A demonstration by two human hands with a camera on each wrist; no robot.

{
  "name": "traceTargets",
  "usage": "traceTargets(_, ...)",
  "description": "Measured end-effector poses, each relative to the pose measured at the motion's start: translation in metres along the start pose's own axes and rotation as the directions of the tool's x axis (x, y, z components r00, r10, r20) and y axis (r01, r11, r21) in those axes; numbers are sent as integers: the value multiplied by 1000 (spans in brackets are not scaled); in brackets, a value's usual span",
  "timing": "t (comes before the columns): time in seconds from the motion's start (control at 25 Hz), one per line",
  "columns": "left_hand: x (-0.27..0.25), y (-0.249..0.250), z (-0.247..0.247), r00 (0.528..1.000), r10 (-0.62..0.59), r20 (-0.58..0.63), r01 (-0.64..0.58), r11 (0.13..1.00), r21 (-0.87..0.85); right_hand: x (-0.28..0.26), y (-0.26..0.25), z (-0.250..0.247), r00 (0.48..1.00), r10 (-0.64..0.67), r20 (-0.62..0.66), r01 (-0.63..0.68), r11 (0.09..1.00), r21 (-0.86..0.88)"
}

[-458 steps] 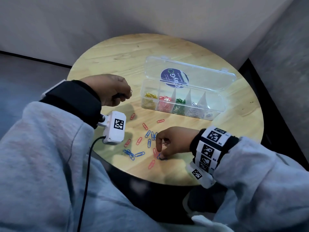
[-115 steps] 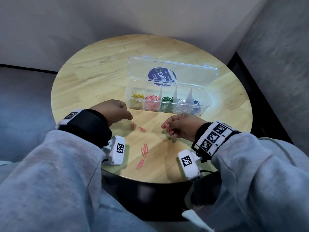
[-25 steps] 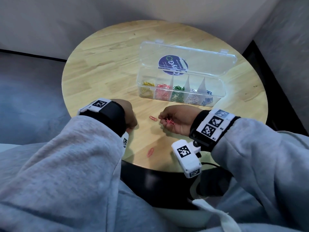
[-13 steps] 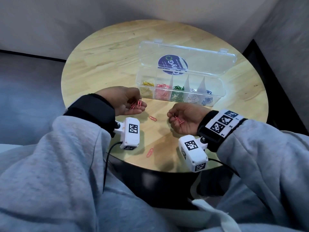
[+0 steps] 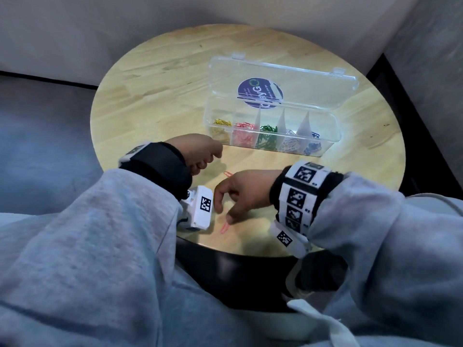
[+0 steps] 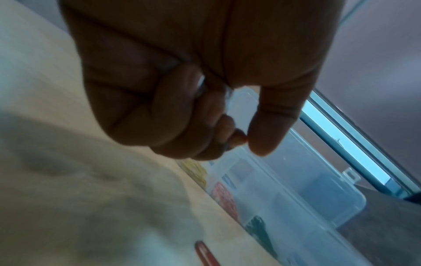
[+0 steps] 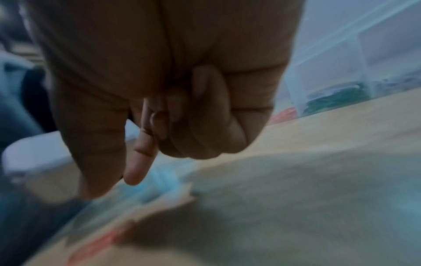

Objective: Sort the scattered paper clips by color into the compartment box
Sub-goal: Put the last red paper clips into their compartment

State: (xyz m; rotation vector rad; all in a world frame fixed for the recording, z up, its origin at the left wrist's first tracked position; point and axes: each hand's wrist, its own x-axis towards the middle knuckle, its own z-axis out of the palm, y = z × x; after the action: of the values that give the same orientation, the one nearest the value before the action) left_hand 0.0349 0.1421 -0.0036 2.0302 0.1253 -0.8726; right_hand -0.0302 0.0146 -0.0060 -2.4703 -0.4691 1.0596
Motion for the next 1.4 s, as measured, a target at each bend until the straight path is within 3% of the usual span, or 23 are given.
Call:
traceTargets(0.12, -2, 2, 6, 993, 115, -18, -98, 908, 407, 5, -1, 13, 999, -44, 25, 46, 995, -85)
traceTargets(0.2, -3, 1, 7, 987, 156, -44, -104, 819, 565, 8, 0, 16, 998, -66, 25, 68, 991, -112)
traceTargets(0.48, 1, 3, 16, 989, 143, -44, -77, 736, 672, 4, 9, 14, 1000, 14, 14, -11, 982, -187)
traceTargets(0.6, 4, 6, 19, 990, 137, -38, -72, 711, 699, -11, 27, 3, 996, 75, -41, -77, 995, -56)
traceTargets(0.68, 7, 7, 21, 993, 119, -26, -66, 707, 704, -19, 46, -7, 978, 147, -148, -128, 983, 134)
traceTargets(0.76, 9, 8, 23, 993, 117, -22, -68, 706, 705, -26, 65, -16, 944, 242, -223, -123, 888, 444)
traceTargets(0.84, 11, 9, 27, 992, 121, -32, -61, 693, 718, -32, 80, -22, 911, 328, -249, -40, 672, 740)
traceTargets(0.92, 12, 11, 30, 994, 105, -31, -49, 676, 735, -38, 91, -26, 891, 383, -245, 40, 470, 882)
traceTargets(1.08, 15, 14, 29, 999, 42, -8, -22, 652, 758, -44, 99, -26, 884, 407, -230, 118, 284, 952)
traceTargets(1.16, 12, 17, 24, 1000, 30, 6, -26, 722, 692, -46, 100, -26, 879, 420, -225, 148, 208, 967)
traceTargets(1.28, 5, 23, 19, 999, 36, 40, -46, 958, 283, -51, 101, -27, 880, 423, -216, 204, 75, 976)
traceTargets(1.4, -7, 30, 19, 999, 36, 1, -36, 999, 7, -58, 97, -30, 887, 419, -196, 255, -91, 963)
